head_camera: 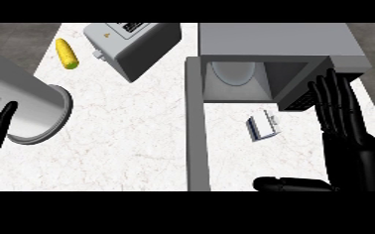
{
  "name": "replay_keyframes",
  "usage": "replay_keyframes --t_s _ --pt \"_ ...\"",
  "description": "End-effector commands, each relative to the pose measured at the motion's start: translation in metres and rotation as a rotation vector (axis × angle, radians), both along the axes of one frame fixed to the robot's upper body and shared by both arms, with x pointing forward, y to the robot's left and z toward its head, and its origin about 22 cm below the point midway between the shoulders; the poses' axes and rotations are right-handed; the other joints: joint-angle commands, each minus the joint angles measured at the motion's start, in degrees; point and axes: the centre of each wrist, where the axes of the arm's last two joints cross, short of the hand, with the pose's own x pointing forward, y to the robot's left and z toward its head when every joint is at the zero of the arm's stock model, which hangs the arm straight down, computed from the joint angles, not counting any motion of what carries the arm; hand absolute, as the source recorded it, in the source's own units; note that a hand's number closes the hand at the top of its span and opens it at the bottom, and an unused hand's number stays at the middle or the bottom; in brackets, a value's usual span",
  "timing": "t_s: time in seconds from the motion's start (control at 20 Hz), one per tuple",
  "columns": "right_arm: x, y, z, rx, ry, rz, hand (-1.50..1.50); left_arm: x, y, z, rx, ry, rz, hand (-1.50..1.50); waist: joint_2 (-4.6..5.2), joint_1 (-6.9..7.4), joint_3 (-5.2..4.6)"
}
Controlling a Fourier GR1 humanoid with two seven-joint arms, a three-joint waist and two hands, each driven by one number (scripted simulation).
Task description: Pick up the milk, place it into the microwave and close the microwave
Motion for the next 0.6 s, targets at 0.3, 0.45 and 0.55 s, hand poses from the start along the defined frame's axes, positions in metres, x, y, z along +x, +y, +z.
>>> replay_keyframes --t_s 0.3,0.45,0.55 --pt "0.009 -0.026 -0.045 -0.055 0.065 -0.078 -1.50 -0.061 0.025 0.026 0.013 -0.009 -0.016 -1.50 -0.04 0.46 0.04" --pt "0.006 -0.011 -0.057 -0.038 0.129 -0.123 -1.50 -0.061 0.032 0.011 -0.017 0.003 -0.014 -1.50 -0.03 0.31 0.02" --pt "0.010 -0.026 -0.071 -0.043 0.146 -0.177 -1.50 -0.067 0.044 0.008 0.001 0.013 -0.001 -1.50 -0.01 0.34 0.03"
